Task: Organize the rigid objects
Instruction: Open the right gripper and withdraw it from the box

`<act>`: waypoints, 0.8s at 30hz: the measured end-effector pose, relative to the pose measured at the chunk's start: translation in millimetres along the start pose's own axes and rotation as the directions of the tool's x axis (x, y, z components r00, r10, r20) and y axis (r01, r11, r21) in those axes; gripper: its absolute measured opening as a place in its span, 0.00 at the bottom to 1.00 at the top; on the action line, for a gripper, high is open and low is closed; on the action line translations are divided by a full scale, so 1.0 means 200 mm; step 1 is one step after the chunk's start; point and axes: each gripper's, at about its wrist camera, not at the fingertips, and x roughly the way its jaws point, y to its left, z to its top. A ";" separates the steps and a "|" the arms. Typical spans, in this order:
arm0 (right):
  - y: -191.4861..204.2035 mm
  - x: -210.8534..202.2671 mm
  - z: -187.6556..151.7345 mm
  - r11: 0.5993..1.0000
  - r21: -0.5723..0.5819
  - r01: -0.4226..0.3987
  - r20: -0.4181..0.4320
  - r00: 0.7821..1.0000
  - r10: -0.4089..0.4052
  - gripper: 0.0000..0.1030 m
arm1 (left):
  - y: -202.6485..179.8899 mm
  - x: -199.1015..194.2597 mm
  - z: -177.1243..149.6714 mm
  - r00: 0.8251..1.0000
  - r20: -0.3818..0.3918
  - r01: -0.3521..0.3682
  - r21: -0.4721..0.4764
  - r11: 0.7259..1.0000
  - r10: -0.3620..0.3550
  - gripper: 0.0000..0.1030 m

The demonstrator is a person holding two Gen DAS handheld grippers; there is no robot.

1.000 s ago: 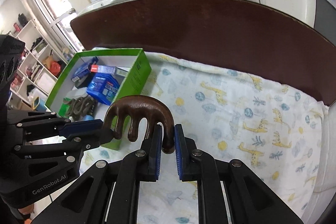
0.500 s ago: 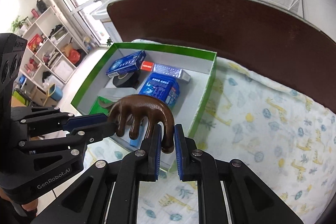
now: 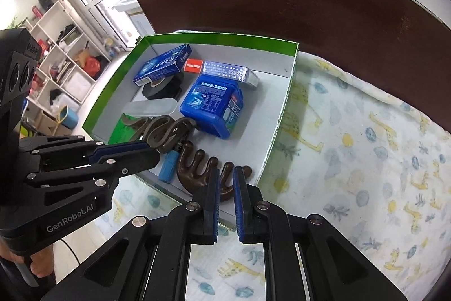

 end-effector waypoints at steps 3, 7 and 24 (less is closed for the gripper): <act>0.00 0.00 -0.01 1.000 -0.001 -0.007 0.010 1.000 0.007 0.12 | -0.03 -0.03 -0.01 0.998 0.045 -0.033 0.013 0.999 0.033 0.27; -0.01 -0.04 -0.05 1.000 0.014 -0.007 0.042 0.999 0.007 0.13 | -0.07 -0.09 -0.03 0.986 0.134 -0.102 0.023 0.995 0.098 0.44; -0.04 -0.31 -0.25 0.988 0.080 0.132 0.232 0.962 -0.148 0.46 | -0.24 -0.31 -0.23 0.857 0.430 -0.326 0.026 0.945 0.283 0.88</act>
